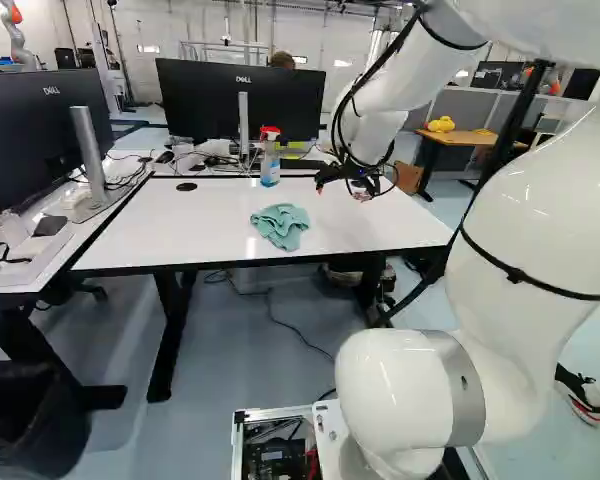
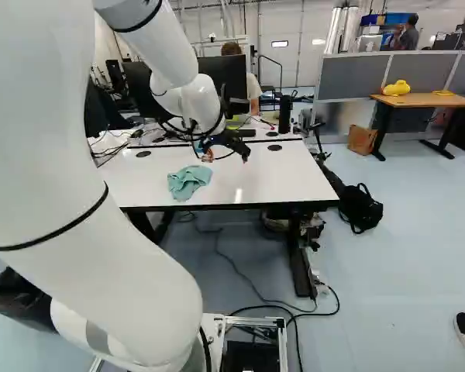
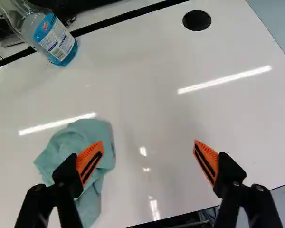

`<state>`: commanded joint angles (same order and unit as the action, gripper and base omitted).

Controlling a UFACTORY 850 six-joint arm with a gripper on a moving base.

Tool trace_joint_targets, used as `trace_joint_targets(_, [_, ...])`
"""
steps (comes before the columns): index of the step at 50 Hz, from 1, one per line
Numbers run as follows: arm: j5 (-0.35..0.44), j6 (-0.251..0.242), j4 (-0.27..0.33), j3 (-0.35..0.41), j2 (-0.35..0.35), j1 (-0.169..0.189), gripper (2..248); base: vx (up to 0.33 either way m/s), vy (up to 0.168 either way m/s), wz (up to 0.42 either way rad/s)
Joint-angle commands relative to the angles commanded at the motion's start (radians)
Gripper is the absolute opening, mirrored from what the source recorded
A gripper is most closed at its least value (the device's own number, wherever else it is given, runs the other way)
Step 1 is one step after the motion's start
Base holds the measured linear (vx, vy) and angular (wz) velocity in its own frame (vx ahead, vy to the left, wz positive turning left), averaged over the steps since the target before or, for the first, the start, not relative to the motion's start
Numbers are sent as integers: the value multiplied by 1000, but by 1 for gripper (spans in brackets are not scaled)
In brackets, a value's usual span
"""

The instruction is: Clean the table with the green towel

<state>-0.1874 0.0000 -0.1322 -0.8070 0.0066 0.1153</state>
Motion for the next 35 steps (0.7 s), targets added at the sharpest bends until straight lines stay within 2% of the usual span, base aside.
trace_joint_targets(18, [151,0,19,102,39,-16,247,0,0,0])
trace_joint_targets(35, [327,0,41,222,84,-36,247,0,0,0])
